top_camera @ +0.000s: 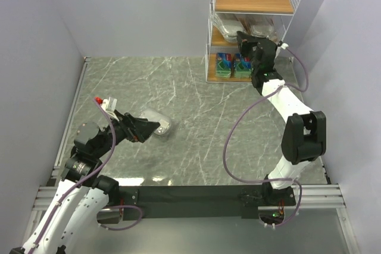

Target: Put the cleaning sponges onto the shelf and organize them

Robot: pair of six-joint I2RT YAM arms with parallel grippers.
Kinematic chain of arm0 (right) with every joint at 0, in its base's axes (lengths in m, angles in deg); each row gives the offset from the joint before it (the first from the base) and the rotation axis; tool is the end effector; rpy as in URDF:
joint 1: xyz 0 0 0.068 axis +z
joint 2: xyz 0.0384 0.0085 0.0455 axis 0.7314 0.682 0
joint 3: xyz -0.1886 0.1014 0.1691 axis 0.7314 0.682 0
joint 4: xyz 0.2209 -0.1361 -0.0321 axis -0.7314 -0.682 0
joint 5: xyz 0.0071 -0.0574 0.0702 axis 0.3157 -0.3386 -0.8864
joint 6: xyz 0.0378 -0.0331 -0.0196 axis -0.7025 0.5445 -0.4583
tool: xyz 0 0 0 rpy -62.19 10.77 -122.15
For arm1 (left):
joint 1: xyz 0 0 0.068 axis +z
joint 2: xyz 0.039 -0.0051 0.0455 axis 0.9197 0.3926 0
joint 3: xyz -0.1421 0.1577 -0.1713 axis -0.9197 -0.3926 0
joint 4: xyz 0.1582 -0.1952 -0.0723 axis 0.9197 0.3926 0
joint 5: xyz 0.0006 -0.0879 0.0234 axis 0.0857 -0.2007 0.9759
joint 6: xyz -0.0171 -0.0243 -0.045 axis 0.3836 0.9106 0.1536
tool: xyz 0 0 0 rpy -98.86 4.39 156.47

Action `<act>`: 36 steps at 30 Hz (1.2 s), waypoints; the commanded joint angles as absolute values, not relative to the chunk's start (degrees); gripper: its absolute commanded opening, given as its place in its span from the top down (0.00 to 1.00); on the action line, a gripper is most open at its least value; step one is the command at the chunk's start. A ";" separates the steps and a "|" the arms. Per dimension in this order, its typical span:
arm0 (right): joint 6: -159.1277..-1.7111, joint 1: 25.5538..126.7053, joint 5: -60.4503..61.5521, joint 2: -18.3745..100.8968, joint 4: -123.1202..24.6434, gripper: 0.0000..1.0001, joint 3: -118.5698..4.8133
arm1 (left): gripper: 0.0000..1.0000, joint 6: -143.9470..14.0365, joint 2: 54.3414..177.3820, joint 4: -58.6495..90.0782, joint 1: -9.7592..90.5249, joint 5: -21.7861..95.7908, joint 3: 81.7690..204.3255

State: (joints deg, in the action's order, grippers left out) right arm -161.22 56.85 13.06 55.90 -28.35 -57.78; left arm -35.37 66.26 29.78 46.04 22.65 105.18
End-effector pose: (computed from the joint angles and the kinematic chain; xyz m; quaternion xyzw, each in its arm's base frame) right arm 0.4014 0.0665 0.3545 0.4628 0.5256 0.5165 0.4928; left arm 0.1096 -0.0563 0.3175 0.0063 0.7265 -0.4686 0.5025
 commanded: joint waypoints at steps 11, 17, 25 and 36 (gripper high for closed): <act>-162.02 58.08 16.80 57.30 -23.60 1.00 -56.40 | 0.01 -36.11 66.21 29.33 45.88 22.41 106.12; -162.28 58.08 19.44 52.65 -19.47 1.00 -50.87 | 0.01 -35.93 66.03 28.72 45.79 22.32 105.16; -163.69 58.43 21.46 51.15 -16.91 1.00 -49.88 | 0.01 -36.28 65.33 29.77 45.79 22.50 105.07; -163.60 62.29 26.47 58.52 -13.05 1.00 -56.38 | 0.01 -35.49 64.89 29.50 45.79 21.97 104.72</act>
